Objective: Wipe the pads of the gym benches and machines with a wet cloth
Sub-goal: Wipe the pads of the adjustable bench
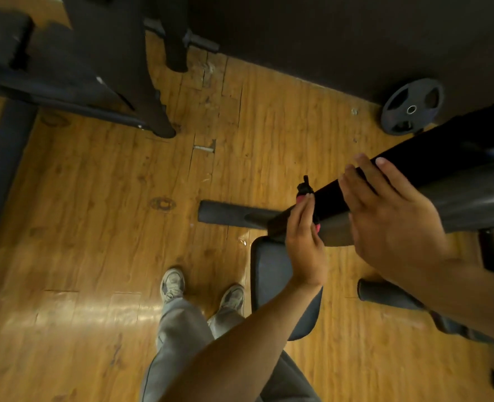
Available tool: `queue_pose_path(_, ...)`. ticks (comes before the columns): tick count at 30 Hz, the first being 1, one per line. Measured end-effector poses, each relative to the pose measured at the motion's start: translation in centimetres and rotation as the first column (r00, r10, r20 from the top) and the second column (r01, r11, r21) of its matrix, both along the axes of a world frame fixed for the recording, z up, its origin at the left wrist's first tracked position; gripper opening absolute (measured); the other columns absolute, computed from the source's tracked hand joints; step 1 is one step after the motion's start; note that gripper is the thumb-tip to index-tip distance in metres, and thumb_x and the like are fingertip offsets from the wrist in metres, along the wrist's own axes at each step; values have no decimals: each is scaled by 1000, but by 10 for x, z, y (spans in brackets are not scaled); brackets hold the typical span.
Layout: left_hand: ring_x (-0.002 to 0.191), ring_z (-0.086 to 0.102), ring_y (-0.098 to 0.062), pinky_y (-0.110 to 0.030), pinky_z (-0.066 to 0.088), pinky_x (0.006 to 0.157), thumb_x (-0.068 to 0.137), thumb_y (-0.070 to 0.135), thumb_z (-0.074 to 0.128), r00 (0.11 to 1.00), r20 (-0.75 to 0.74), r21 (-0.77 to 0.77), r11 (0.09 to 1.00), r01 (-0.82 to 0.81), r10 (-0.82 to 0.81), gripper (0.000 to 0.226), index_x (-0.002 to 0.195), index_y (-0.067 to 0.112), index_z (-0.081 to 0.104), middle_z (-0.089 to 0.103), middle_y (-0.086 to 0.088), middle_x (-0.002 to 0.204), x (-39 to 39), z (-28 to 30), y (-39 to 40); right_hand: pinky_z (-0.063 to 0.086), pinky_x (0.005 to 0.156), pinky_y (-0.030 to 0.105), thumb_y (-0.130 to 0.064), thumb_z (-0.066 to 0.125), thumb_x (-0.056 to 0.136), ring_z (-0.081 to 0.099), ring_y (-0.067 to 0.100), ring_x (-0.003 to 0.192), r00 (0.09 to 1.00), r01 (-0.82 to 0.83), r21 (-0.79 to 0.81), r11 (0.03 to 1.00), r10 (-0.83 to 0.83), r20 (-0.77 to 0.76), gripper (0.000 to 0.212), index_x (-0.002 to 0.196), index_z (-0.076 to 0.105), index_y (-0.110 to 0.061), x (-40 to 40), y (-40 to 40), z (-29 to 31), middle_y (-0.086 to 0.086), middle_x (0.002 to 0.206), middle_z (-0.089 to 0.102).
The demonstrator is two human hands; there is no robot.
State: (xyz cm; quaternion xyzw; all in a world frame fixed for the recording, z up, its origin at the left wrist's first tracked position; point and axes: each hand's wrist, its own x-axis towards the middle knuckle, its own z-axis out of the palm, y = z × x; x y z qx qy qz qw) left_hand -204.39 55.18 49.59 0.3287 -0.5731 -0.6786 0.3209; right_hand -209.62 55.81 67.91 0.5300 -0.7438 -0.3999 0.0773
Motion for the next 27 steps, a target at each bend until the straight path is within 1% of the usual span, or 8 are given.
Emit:
queue_pose_path(3, 145, 44, -10, -25, 55, 98, 103, 41, 28, 986, -166, 22, 1000, 17, -13, 59, 151, 14, 48, 46, 5, 154, 0, 71, -8, -3, 127, 50, -33, 26, 95, 18, 37, 155, 996, 92, -121, 988, -89, 31, 69, 149, 39, 8, 7, -3, 44, 25, 159, 35)
queue_pose_path(7, 146, 42, -12, -29, 58, 96, 107, 36, 30, 956, -284, -32, 998, 59, -65, 55, 151, 9, 48, 44, 0, 155, -1, 133, -16, 10, 125, 58, -31, 32, 95, 22, 33, 155, 991, 128, -252, 959, -115, 67, 65, 149, 45, 3, 14, 2, 87, 20, 160, 37)
queue_pose_path(11, 145, 44, -16, -25, 57, 93, 107, 19, 41, 917, -368, -129, 986, 110, -150, 45, 151, 10, 42, 46, -2, 154, -6, 168, -30, 16, 124, 58, -26, 32, 96, 21, 32, 155, 985, 170, -310, 935, -156, 70, 64, 154, 36, 2, 15, 9, 112, 18, 164, 27)
queue_pose_path(13, 144, 45, -21, -26, 55, 99, 103, -4, 50, 906, -380, -180, 975, 128, -189, 46, 149, 3, 48, 48, -7, 152, -10, 175, -35, 20, 124, 56, -24, 30, 98, 24, 34, 154, 982, 188, -350, 918, -171, 79, 61, 153, 35, 4, 14, 11, 117, 22, 163, 28)
queue_pose_path(15, 142, 48, -25, -29, 49, 108, 100, -10, 52, 909, -372, -259, 962, 90, -185, 45, 145, -3, 52, 52, -12, 148, -15, 172, -35, 21, 124, 55, -21, 31, 100, 26, 36, 152, 983, 182, -390, 903, -158, 93, 59, 151, 36, 8, 13, 12, 116, 25, 161, 30)
queue_pose_path(18, 142, 49, -23, -29, 45, 113, 109, 10, 42, 936, -325, -285, 958, 40, -136, 39, 146, 0, 49, 52, -10, 147, -14, 128, -32, 21, 124, 56, -22, 33, 99, 25, 36, 153, 985, 163, -412, 897, -124, 120, 60, 150, 37, 9, 11, 14, 109, 25, 160, 30)
queue_pose_path(22, 145, 45, -15, -28, 55, 101, 110, 33, 36, 975, -214, -64, 997, 42, -55, 46, 152, 17, 41, 46, 7, 152, 3, 88, -30, 16, 126, 53, -24, 32, 99, 22, 36, 154, 987, 148, -379, 914, -110, 119, 60, 150, 38, 7, 12, 12, 103, 25, 162, 28)
queue_pose_path(27, 144, 46, -19, -34, 55, 102, 111, 16, 39, 934, -325, -139, 984, 107, -148, 41, 149, 3, 45, 49, -6, 150, -9, 142, -34, 13, 126, 54, -18, 29, 98, 12, 38, 156, 991, 105, -318, 942, -74, 108, 60, 150, 30, 14, 18, 11, 85, 30, 163, 19)
